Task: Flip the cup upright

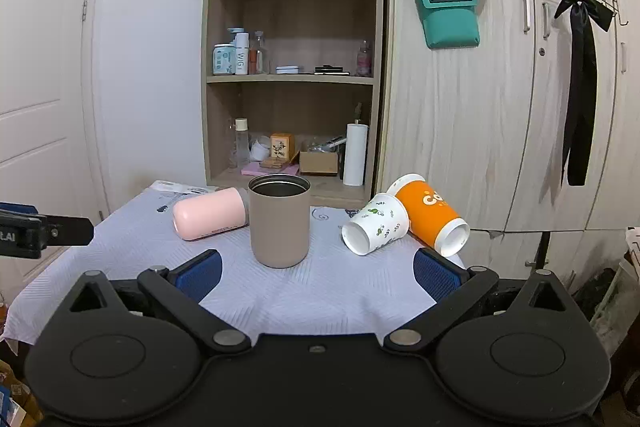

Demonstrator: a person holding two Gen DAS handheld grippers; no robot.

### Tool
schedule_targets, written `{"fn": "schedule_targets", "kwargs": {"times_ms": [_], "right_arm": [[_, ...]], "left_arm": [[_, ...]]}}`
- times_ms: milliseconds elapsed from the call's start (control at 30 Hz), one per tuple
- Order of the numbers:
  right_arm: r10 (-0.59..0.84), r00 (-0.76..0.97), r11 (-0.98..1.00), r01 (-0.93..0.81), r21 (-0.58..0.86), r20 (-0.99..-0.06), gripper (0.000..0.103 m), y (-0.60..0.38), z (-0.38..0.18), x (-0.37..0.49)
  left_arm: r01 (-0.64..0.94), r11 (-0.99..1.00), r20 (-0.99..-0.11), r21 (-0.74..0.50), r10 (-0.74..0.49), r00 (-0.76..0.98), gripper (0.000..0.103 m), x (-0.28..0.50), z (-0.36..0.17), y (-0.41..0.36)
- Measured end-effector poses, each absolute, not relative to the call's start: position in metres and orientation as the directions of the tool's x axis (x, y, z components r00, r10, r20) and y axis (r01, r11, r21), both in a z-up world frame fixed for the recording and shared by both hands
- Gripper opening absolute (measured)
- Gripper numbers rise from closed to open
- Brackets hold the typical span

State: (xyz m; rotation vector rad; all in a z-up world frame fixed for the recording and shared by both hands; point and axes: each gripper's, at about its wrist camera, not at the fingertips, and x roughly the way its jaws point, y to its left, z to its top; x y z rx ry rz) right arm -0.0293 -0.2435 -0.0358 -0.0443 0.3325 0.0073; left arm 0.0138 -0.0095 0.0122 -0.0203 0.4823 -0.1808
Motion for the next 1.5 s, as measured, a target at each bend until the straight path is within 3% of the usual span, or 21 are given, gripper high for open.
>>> {"fn": "schedule_targets", "kwargs": {"times_ms": [367,700,1100,1500], "right_arm": [[-0.029,0.932,0.999,0.018,-0.033,-0.362,0.103,-0.243,-0.037,-0.035],[-0.039,0.936,0.999,0.038,-0.008,-0.351,0.103,-0.240,-0.032,-0.038],[-0.045,0.933,0.999,0.043,-0.013,-0.356,0.103,-0.239,-0.031,-0.036],[-0.067,0.927,0.998,0.059,-0.033,-0.370,0.103,-0.237,-0.032,-0.036]], "left_arm": [[0.115,0.993,-0.523,-0.027,-0.112,0.845,0.103,0.019,0.005,-0.009],[0.107,0.992,-0.577,-0.066,-0.126,0.807,0.103,0.023,0.008,0.000],[0.051,0.999,-0.579,-0.018,-0.052,0.814,0.103,0.020,0.009,0.005],[0.082,0.997,-0.585,0.004,-0.064,0.808,0.103,0.018,0.005,-0.004]]}}
